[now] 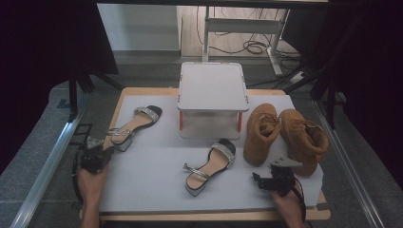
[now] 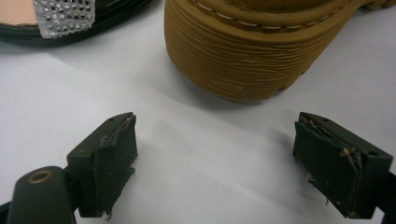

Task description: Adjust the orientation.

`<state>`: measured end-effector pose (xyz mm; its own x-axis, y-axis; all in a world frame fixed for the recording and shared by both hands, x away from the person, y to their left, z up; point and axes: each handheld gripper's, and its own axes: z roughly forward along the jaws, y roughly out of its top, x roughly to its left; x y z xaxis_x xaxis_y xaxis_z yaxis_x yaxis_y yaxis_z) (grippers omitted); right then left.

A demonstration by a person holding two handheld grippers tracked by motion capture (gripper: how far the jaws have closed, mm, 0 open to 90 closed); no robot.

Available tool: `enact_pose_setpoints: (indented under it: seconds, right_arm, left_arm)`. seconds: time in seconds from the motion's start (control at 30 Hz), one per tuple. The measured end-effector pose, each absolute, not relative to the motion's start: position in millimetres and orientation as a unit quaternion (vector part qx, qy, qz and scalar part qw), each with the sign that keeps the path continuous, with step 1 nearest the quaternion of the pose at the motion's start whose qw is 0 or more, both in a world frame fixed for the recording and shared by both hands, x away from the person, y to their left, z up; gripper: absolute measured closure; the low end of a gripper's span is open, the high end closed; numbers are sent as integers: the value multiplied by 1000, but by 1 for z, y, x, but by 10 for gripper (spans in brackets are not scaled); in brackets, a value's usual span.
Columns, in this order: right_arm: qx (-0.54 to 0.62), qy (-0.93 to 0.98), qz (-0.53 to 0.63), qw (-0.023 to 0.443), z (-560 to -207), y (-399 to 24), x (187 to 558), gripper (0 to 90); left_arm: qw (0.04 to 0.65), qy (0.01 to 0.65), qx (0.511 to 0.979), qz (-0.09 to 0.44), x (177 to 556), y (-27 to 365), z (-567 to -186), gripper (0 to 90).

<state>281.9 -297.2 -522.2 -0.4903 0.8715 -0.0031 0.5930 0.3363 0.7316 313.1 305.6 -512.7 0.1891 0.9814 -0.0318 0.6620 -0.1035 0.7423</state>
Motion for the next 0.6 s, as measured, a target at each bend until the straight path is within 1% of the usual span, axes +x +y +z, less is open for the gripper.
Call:
enact_pose_setpoints:
  seconds: [0.2,0.4,0.6]
  right_arm:
    - [463,792,344,203,-522,-297,282,137]
    - [462,792,344,203,-522,-297,282,137]
    - [462,792,344,203,-522,-297,282,137]
  left_arm:
    - [305,596,694,264,328,310,-516,896]
    - [309,591,694,270,335,310,-517,895]
    - [323,588,694,261,330,305,-516,896]
